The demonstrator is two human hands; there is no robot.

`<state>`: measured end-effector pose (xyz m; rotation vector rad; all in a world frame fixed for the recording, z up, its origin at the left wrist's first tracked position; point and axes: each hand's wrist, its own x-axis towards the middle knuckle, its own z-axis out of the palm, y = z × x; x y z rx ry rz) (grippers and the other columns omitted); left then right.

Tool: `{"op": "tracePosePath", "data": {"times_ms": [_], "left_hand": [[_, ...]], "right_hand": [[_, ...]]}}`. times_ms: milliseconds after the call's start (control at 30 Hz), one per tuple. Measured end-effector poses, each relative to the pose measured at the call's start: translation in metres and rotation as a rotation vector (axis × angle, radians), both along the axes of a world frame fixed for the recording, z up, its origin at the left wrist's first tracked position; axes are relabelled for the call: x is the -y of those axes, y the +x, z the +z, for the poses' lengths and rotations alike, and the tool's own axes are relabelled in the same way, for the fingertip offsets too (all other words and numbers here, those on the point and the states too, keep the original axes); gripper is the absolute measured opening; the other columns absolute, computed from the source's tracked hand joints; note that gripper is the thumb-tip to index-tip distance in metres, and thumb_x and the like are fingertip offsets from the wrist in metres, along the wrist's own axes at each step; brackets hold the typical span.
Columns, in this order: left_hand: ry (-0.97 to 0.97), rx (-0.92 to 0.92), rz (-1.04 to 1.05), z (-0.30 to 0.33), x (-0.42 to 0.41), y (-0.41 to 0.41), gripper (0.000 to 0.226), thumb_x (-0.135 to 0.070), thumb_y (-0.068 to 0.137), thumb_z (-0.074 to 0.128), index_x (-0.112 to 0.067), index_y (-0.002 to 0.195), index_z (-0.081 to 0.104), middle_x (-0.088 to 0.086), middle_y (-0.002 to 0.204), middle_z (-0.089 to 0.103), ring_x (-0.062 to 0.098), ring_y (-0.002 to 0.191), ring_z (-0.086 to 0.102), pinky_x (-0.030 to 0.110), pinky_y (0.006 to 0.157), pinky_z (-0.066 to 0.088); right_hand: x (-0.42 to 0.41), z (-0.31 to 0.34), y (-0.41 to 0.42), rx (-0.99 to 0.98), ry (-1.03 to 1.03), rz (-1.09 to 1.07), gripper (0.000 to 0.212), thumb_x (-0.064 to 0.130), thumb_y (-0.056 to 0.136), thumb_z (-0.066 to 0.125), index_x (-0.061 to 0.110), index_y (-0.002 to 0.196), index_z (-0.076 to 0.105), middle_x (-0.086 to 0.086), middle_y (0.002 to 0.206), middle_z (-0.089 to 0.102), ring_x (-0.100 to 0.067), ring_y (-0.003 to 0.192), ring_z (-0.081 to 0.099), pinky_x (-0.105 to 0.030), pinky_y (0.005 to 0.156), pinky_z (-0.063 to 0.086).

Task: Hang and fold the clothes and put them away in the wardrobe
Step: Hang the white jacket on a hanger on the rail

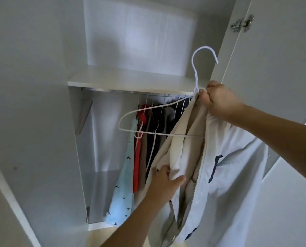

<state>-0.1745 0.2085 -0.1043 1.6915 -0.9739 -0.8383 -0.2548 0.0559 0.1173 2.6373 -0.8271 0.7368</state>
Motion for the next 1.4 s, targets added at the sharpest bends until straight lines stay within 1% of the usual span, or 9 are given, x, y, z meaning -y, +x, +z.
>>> {"op": "tracePosePath", "data": {"times_ms": [67,200,333,633,733,833,933,1067,1400], "left_hand": [[0.048,-0.030,-0.036,0.003,0.016,0.012,0.023,-0.029,0.090,0.052,-0.008,0.098,0.059,0.004,0.077,0.053,0.011,0.060,0.050,0.024,0.054,0.041],[0.014,-0.410,0.172,0.012,0.032,0.090,0.057,-0.037,0.064,0.066,-0.001,0.109,0.068,0.024,0.109,0.067,0.037,0.101,0.065,0.053,0.093,0.051],[-0.052,-0.538,0.214,0.077,0.029,0.145,0.033,-0.022,0.070,0.065,-0.003,0.097,0.071,0.020,0.096,0.068,0.036,0.089,0.065,0.051,0.088,0.052],[-0.254,-0.246,-0.089,0.184,0.031,0.062,0.020,-0.025,0.083,0.059,-0.010,0.091,0.070,0.010,0.081,0.069,0.020,0.067,0.065,0.029,0.066,0.050],[-0.111,0.365,-0.402,0.177,0.019,0.013,0.015,-0.024,0.093,0.053,-0.017,0.099,0.066,0.001,0.086,0.063,0.006,0.080,0.061,0.021,0.072,0.045],[-0.224,1.010,-0.219,0.171,0.015,0.034,0.031,-0.040,0.091,0.043,-0.036,0.114,0.064,-0.010,0.127,0.048,0.012,0.125,0.034,0.033,0.109,0.021],[-0.429,0.932,0.069,0.175,0.022,0.082,0.057,-0.039,0.078,0.033,-0.040,0.134,0.044,-0.011,0.143,0.029,0.009,0.138,0.017,0.038,0.116,-0.005],[-0.206,1.094,0.050,0.171,0.031,0.106,0.027,-0.031,0.099,0.041,-0.016,0.120,0.049,0.008,0.109,0.061,0.031,0.106,0.055,0.037,0.087,0.040],[-0.395,1.128,-0.040,0.182,0.026,0.085,0.031,-0.042,0.098,0.037,-0.018,0.087,0.054,-0.001,0.083,0.065,0.026,0.085,0.058,0.034,0.069,0.042]], "right_hand": [[0.001,0.000,-0.012,0.025,0.016,0.015,0.054,0.051,0.090,0.018,0.014,0.065,0.050,-0.009,0.084,0.045,-0.036,0.076,0.054,-0.039,0.072,0.046],[0.008,0.000,-0.048,-0.003,0.041,-0.024,0.082,0.077,0.078,0.011,0.012,0.059,0.057,-0.003,0.071,0.039,-0.033,0.070,0.052,-0.037,0.068,0.044],[0.010,-0.021,-0.074,-0.156,0.042,-0.238,0.090,0.074,0.077,0.008,0.009,0.087,0.070,-0.004,0.088,0.039,-0.033,0.080,0.058,-0.036,0.077,0.045],[0.003,-0.049,-0.060,-0.132,0.132,-0.446,0.092,0.080,0.076,0.006,0.012,0.097,0.065,-0.004,0.089,0.043,-0.034,0.089,0.062,-0.037,0.073,0.044],[-0.003,-0.038,-0.045,0.070,0.278,-0.299,0.077,0.080,0.078,0.027,0.010,0.067,0.056,-0.003,0.067,0.044,-0.032,0.074,0.059,-0.031,0.062,0.040],[-0.015,-0.011,-0.045,0.206,0.315,-0.185,0.066,0.065,0.085,0.048,0.007,0.053,0.043,-0.008,0.059,0.044,-0.025,0.059,0.049,-0.032,0.054,0.031],[-0.017,0.003,-0.051,0.317,0.293,-0.135,0.075,0.066,0.082,0.051,-0.006,0.062,0.049,-0.022,0.069,0.053,-0.031,0.066,0.053,-0.029,0.052,0.034],[-0.023,0.002,-0.050,0.387,0.342,-0.109,0.076,0.066,0.081,0.053,-0.008,0.064,0.049,-0.014,0.069,0.047,-0.023,0.062,0.047,-0.025,0.051,0.032],[-0.049,0.009,-0.019,0.305,0.243,-0.076,0.047,0.061,0.091,0.038,0.016,0.082,0.052,0.001,0.096,0.043,-0.019,0.080,0.048,-0.031,0.076,0.040]]}}
